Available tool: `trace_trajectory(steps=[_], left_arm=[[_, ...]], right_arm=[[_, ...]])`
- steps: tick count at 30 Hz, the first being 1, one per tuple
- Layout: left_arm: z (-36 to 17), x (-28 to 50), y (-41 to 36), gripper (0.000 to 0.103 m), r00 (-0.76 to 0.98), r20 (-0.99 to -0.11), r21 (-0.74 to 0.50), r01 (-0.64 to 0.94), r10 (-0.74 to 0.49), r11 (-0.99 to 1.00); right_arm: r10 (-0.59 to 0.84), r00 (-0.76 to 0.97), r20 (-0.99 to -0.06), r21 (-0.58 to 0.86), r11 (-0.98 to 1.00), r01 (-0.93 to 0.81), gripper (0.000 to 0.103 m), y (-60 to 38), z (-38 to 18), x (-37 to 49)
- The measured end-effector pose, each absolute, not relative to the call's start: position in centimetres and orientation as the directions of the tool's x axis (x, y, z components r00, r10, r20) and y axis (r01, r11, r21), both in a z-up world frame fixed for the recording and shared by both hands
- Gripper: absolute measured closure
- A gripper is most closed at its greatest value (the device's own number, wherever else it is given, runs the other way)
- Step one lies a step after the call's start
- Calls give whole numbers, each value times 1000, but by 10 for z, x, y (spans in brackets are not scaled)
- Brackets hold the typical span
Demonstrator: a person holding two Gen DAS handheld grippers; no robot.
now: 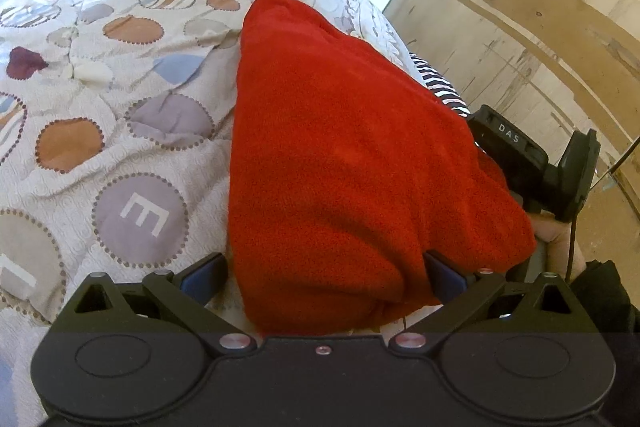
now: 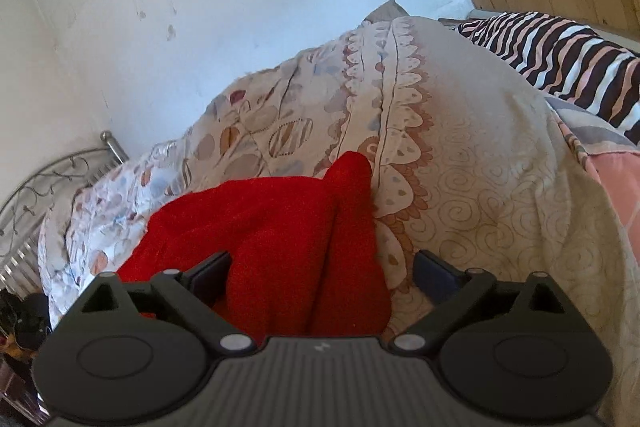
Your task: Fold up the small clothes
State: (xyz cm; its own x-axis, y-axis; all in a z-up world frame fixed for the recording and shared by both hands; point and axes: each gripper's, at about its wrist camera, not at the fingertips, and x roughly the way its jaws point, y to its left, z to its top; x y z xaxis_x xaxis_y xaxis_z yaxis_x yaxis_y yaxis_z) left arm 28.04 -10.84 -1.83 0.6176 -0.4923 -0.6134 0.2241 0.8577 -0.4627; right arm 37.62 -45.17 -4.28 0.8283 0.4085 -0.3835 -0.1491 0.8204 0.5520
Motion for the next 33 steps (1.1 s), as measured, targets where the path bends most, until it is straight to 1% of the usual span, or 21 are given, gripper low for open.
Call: trace_trajectory(steps=[3,6,8,10,12,14,16,17,20,22,23,24,25,26,27,30,33], left_arm=[[-18,280,-110,0,618,-616,-457,226,-489,860],[-12,279,-104,1,623,-604,-469,226,-497,853],[-3,278,-92,1,649,-566,-500,220,-508,838],[7,280,-77,1,699,-519,-520,198,-492,831],[14,290,-65,1,737,-490,-522,180,-465,834],[15,309,-61,1,752,-494,-503,162,-436,849],[9,334,-61,1,734,-513,-502,165,-446,849],[5,344,-61,1,717,-524,-513,166,-460,842],[-9,368,-59,1,677,-512,-595,166,-530,787],[-16,377,-63,4,642,-512,-638,161,-571,753],[-18,380,-65,9,620,-507,-659,169,-599,733],[-20,384,-69,20,599,-499,-677,182,-626,713],[-22,386,-73,26,582,-488,-694,193,-650,694],[-22,388,-76,27,580,-490,-698,187,-651,692],[-21,388,-78,36,586,-500,-686,181,-638,705],[-9,377,-84,53,615,-528,-638,168,-586,751],[15,364,-86,59,652,-516,-614,172,-556,771]], right_arm=[[404,834,-375,549,822,-151,5,-452,-44,376],[391,841,-373,536,831,-148,8,-451,-44,376],[384,848,-365,526,837,-152,15,-451,-43,373],[397,848,-351,526,833,-171,28,-450,-42,372],[398,850,-343,510,839,-187,33,-447,-40,371],[394,852,-345,498,846,-190,35,-444,-38,370],[399,850,-344,505,842,-191,36,-446,-38,369],[402,848,-346,510,839,-190,37,-446,-39,370],[402,846,-349,515,837,-185,41,-447,-38,368],[397,848,-350,497,847,-191,52,-444,-34,367],[394,849,-352,486,852,-194,55,-443,-32,366],[389,851,-354,476,858,-194,58,-440,-29,364],[381,854,-354,469,862,-190,60,-438,-27,362],[373,860,-349,467,865,-185,61,-436,-24,359],[369,866,-339,471,863,-184,63,-436,-22,355],[361,882,-303,471,861,-191,66,-428,-8,343],[361,892,-271,478,855,-201,68,-416,14,336]])
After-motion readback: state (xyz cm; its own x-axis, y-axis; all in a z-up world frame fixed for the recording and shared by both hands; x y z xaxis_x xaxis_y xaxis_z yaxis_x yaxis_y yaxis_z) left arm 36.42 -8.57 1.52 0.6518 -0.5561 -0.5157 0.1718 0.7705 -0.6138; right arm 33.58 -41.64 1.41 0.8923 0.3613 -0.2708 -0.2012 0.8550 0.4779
